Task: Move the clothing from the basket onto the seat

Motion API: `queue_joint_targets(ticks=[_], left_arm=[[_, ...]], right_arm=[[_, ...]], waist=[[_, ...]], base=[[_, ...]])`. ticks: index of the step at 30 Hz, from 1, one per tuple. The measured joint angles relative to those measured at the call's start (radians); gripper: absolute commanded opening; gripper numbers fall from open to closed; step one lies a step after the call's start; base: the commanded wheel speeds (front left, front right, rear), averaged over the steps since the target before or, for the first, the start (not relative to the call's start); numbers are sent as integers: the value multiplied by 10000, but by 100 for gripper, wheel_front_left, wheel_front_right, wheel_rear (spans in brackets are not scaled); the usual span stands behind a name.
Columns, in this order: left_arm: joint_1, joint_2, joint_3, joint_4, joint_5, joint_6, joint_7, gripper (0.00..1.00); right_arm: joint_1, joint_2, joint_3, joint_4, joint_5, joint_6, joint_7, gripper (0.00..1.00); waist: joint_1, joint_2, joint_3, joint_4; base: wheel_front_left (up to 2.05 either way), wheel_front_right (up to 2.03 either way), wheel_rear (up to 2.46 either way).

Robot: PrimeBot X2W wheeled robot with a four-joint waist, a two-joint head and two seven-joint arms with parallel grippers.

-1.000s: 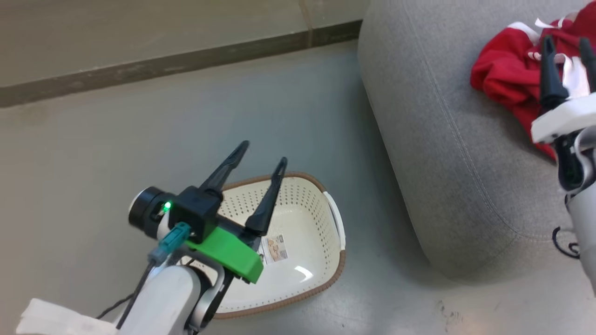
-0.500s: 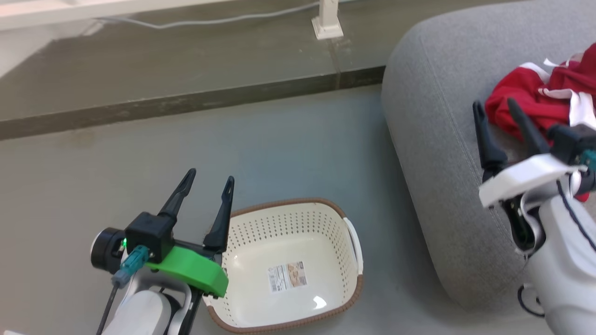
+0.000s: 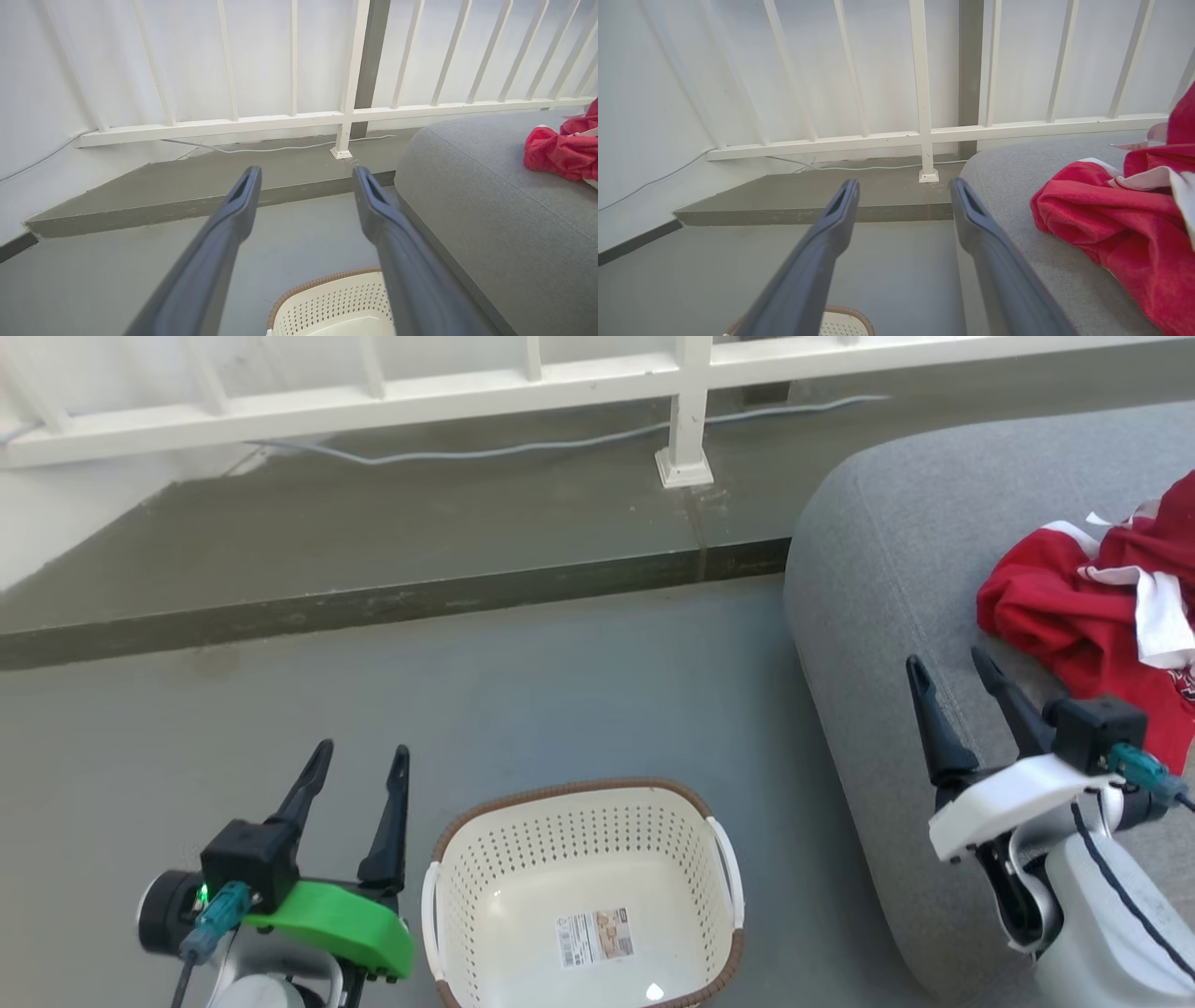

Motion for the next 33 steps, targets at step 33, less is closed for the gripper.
queue_joint_targets(ticks=[33], left_arm=[[968, -341, 963, -117, 410, 73, 330, 100]], right_arm=[[1428, -136, -96, -1864, -4, -656, 428, 100]], waist=[[0, 0, -254, 139]], base=[[0, 0, 0]])
